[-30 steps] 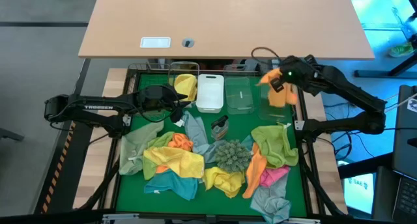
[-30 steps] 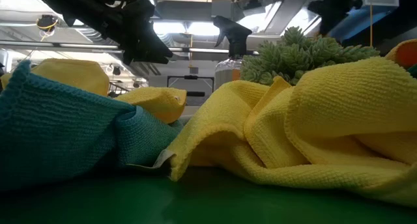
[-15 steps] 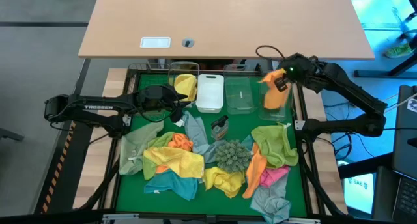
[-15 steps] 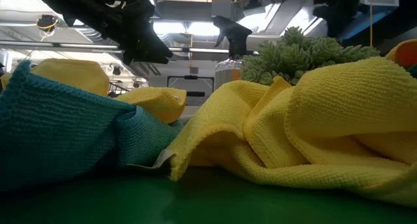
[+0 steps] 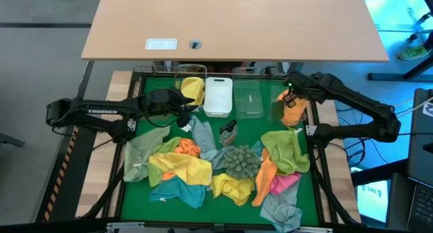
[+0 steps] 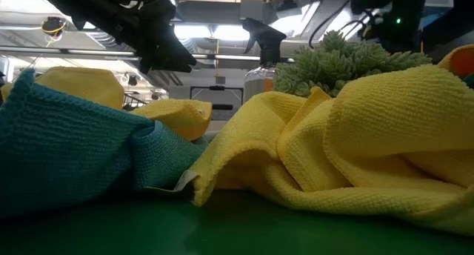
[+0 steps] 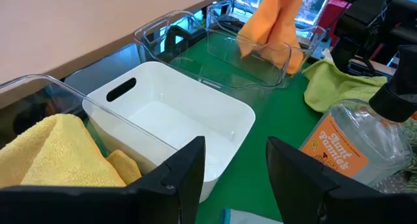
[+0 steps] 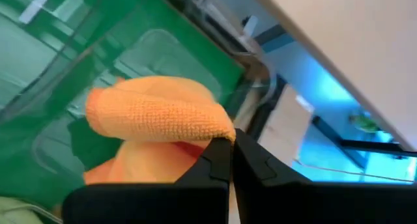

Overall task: Sort microfiber towel by color & place in baskets
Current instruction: Put the top right orange microfiber towel into the right transparent bin

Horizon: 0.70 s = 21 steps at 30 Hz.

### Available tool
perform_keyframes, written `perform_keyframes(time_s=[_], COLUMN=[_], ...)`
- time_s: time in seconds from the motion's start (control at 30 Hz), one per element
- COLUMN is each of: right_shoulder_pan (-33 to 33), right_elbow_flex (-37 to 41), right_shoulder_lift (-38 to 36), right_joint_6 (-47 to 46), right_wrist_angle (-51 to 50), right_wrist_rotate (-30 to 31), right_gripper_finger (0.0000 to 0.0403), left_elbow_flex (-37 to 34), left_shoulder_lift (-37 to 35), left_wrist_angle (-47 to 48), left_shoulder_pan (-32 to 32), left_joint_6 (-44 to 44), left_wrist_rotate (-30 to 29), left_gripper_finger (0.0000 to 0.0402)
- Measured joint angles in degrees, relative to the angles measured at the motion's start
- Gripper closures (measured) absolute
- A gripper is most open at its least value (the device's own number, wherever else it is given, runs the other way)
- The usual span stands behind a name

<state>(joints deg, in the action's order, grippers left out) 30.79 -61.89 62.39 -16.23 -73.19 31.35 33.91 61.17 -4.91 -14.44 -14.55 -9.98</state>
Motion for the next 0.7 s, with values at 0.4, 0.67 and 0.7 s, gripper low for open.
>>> perform_keyframes(time_s=[0.4,0.67,0.7], right_shoulder_pan=[0.00,0.00,0.00], right_elbow_flex=[11.34,13.73,13.73], right_shoulder_lift=[0.07,0.07,0.07], right_joint_6=[0.17,2.82,3.02], right_wrist_angle=[18.14,19.54,19.56], right_wrist_rotate=[-11.40,-9.45,-9.46], right_gripper_finger=[0.0403,0.0403,0.0403], left_elbow_flex=[0.00,0.01,0.00], left_shoulder_lift=[0.00,0.00,0.00], left_wrist_angle=[0.00,0.00,0.00], left_shoulder_pan=[0.00,0.00,0.00], left_joint_6=[0.00,0.11,0.11], left_wrist_rotate=[0.00,0.01,0.00], left_gripper_finger=[0.0247,0.0247,0.0247])
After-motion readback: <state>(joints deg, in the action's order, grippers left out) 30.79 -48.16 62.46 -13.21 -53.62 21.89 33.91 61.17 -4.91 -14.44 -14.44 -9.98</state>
